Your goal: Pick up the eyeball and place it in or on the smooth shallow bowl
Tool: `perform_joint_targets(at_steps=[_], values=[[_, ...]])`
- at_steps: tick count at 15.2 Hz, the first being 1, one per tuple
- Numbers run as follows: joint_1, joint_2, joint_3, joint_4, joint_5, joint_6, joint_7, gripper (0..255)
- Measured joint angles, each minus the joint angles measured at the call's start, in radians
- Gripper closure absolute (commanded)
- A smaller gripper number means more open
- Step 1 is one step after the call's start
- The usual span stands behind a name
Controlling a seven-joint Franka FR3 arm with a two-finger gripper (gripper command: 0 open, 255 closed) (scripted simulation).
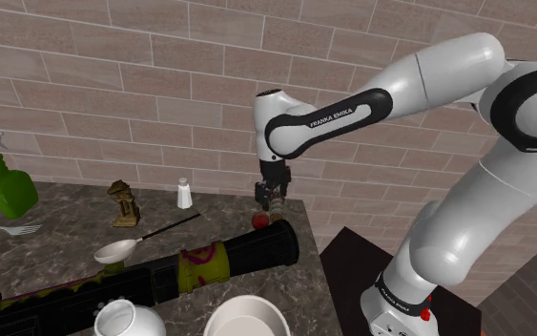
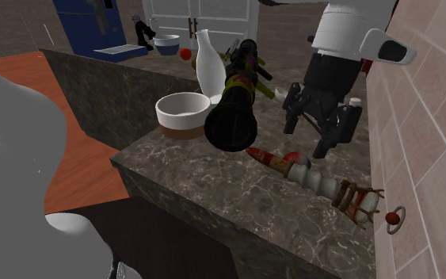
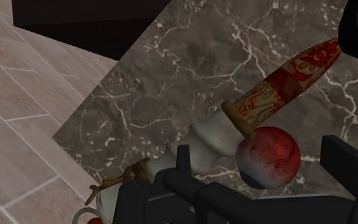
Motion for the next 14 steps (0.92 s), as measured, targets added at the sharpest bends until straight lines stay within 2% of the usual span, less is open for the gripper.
perform_joint_targets(at_steps=[5,14], values=[[0.015,0.177,0.028,0.082,-0.045,0.071,0.086,0],[0.015,0.229,0.026,0.031,-0.062,0.172,0.103,0]])
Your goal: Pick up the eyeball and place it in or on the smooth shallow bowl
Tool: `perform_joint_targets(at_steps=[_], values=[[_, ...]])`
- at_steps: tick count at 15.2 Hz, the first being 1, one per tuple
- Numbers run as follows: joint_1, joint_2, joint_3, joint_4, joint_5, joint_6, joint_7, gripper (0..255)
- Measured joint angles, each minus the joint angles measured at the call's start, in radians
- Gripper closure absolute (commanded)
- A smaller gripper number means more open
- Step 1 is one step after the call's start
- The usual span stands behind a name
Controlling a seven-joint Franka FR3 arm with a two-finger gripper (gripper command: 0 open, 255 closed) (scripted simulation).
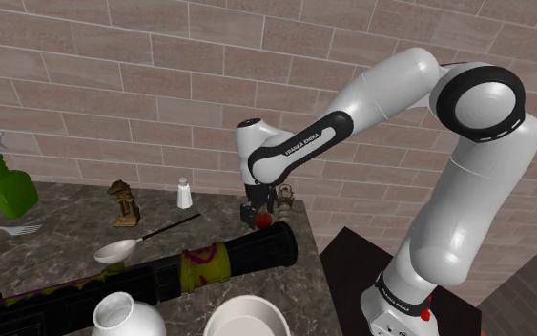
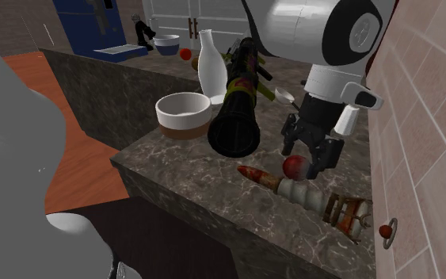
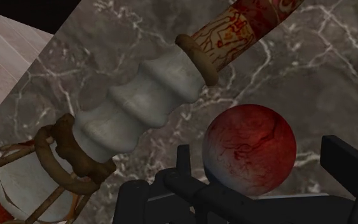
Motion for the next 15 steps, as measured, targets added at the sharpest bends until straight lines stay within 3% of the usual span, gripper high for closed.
perform_joint_targets(at_steps=[4,5,15], values=[[0.000,0.001,0.000,-0.001,0.000,0.002,0.000,0],[0.000,0.001,0.000,-0.001,0.000,0.002,0.000,255],[0.000,0.001,0.000,-0.001,0.000,0.003,0.000,255]])
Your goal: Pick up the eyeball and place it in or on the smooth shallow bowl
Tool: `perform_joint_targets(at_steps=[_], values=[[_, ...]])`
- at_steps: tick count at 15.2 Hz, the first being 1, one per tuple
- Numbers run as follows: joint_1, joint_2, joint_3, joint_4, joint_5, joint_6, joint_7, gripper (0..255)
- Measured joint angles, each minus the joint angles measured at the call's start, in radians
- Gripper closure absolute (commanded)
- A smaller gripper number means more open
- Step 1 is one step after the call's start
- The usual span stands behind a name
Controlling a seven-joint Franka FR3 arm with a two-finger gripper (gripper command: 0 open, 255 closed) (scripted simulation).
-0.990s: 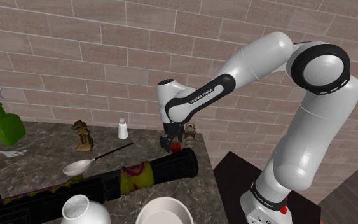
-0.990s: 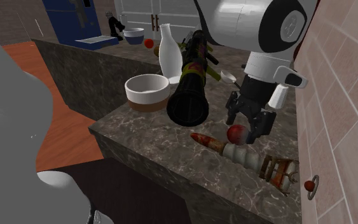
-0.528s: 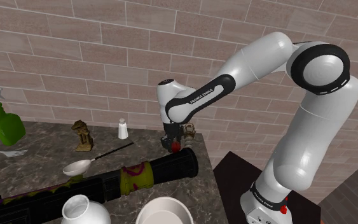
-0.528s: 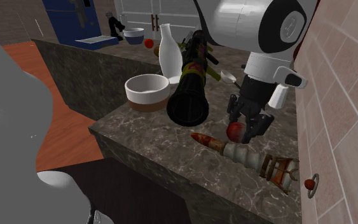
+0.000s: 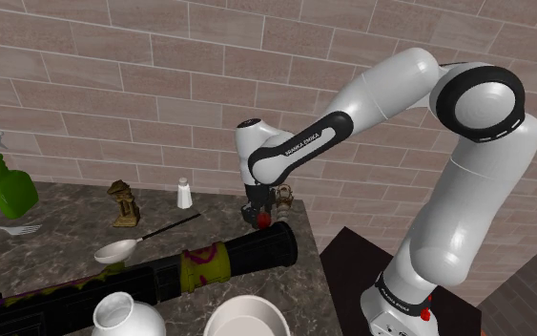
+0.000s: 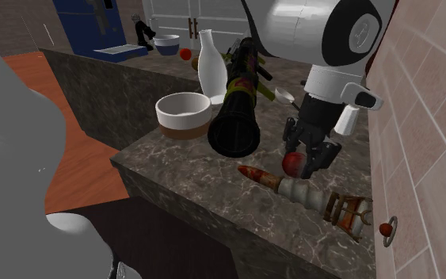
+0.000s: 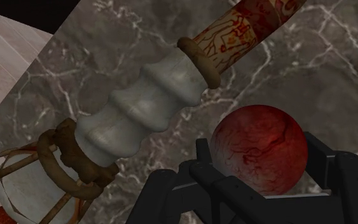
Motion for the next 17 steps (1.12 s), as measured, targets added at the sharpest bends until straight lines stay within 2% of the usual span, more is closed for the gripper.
perform_joint_targets(at_steps=[17], values=[[-0.003,-0.132,-0.001,0.086,0.034,-0.213,-0.035,255]])
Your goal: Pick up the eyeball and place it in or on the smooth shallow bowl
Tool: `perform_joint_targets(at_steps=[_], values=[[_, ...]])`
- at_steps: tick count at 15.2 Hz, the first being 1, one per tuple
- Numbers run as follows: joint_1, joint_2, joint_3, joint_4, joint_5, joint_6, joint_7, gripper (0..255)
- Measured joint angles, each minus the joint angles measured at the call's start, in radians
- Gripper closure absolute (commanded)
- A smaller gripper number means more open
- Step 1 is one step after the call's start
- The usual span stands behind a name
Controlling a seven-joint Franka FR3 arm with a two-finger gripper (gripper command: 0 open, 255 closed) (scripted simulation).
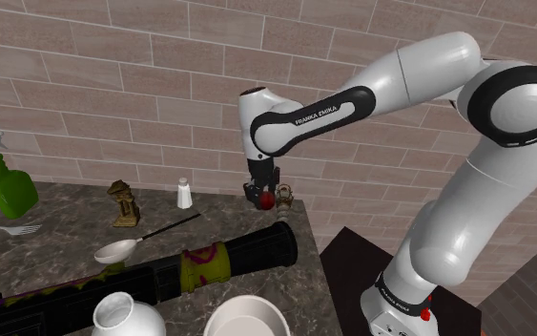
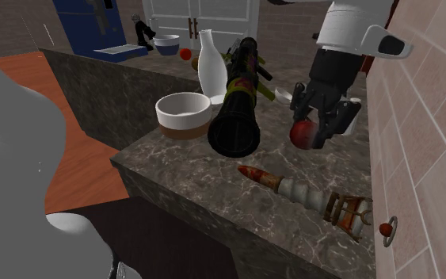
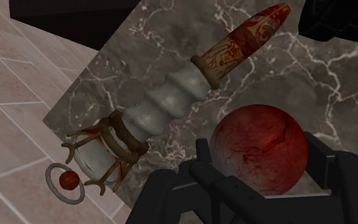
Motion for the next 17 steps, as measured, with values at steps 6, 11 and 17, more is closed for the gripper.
perform_joint_targets(at_steps=[6,11,17], values=[[0.002,-0.034,0.001,0.043,0.009,-0.077,-0.004,255],[0.001,-0.057,-0.001,0.093,0.013,-0.148,-0.011,255],[0.034,-0.105,0.034,0.076,0.044,-0.179,0.043,255]])
